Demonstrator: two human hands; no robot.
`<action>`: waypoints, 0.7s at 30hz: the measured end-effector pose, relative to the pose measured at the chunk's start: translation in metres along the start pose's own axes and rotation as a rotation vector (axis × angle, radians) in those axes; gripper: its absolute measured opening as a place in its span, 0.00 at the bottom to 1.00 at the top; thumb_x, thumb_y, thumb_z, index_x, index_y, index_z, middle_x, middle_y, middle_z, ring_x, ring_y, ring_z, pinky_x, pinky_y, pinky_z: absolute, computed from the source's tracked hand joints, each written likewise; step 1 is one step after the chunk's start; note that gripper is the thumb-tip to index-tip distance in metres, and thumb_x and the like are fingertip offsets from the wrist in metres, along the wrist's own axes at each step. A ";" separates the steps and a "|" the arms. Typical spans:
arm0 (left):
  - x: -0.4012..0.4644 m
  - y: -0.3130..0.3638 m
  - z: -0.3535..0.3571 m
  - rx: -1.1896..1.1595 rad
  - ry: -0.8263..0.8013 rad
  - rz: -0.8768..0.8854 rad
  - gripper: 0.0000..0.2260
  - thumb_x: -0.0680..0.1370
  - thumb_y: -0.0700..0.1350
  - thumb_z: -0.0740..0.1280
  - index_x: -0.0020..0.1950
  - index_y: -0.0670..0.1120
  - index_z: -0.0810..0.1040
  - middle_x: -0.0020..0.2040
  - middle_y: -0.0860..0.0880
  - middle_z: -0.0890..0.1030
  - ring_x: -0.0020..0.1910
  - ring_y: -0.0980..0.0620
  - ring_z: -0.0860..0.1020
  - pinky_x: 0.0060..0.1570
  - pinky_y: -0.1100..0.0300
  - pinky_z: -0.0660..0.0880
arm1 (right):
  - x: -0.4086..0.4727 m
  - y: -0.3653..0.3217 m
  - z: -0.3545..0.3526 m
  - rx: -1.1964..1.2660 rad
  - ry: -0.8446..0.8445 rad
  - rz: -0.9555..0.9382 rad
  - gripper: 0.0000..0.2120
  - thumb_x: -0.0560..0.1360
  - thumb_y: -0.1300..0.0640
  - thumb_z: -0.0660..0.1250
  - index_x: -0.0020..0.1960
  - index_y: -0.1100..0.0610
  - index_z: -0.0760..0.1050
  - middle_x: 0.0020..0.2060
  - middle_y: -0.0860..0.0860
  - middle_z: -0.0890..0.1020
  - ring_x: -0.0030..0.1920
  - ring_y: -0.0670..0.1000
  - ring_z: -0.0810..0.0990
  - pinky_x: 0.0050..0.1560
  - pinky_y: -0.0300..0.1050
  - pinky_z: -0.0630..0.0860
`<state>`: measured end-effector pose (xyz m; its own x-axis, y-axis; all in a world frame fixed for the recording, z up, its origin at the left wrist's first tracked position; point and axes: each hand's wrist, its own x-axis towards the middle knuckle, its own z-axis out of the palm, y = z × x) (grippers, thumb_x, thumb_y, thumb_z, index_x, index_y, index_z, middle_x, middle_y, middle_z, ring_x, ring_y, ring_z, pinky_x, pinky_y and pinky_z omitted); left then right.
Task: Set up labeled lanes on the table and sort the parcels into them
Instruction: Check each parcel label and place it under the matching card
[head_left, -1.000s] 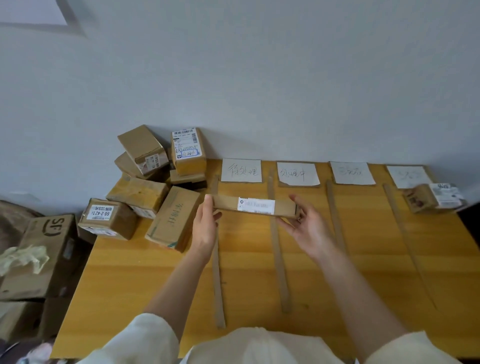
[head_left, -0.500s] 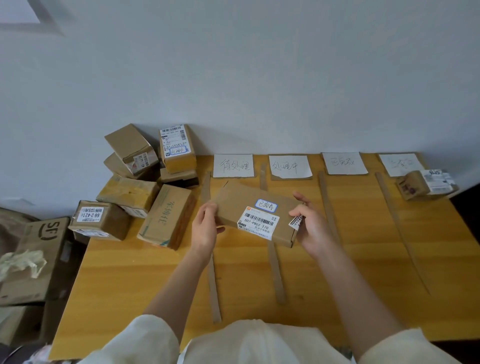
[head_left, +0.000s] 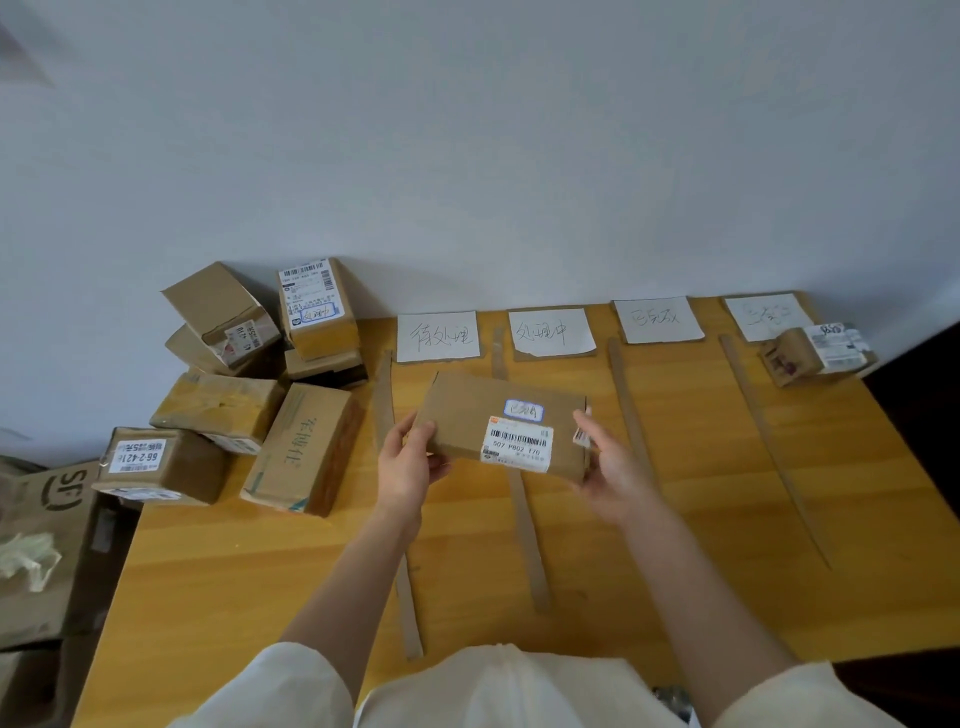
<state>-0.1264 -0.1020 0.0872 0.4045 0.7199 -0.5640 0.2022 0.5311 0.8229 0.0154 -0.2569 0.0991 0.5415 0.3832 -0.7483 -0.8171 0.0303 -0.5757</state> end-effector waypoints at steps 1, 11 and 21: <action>-0.001 -0.001 0.003 -0.005 -0.010 -0.007 0.16 0.80 0.47 0.63 0.68 0.50 0.70 0.53 0.46 0.79 0.47 0.47 0.81 0.48 0.55 0.80 | 0.000 0.000 -0.001 0.147 0.002 -0.034 0.10 0.76 0.54 0.70 0.53 0.59 0.78 0.44 0.55 0.85 0.48 0.54 0.83 0.43 0.47 0.83; -0.011 -0.021 0.050 -0.005 -0.158 -0.082 0.17 0.78 0.42 0.65 0.66 0.49 0.67 0.55 0.43 0.81 0.50 0.43 0.83 0.52 0.52 0.80 | 0.008 0.023 -0.009 0.139 -0.121 -0.024 0.13 0.77 0.63 0.68 0.61 0.57 0.76 0.52 0.54 0.84 0.52 0.51 0.83 0.52 0.46 0.81; -0.006 -0.053 0.088 0.445 -0.179 -0.077 0.17 0.80 0.50 0.63 0.68 0.47 0.70 0.53 0.50 0.79 0.52 0.49 0.80 0.53 0.51 0.77 | 0.043 -0.026 -0.095 -0.081 0.212 -0.092 0.12 0.77 0.62 0.63 0.59 0.57 0.74 0.42 0.51 0.80 0.42 0.49 0.79 0.42 0.46 0.78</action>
<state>-0.0610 -0.1737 0.0535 0.5127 0.5771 -0.6357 0.5835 0.3088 0.7511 0.0790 -0.3285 0.0506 0.6495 0.1798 -0.7388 -0.7483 -0.0215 -0.6631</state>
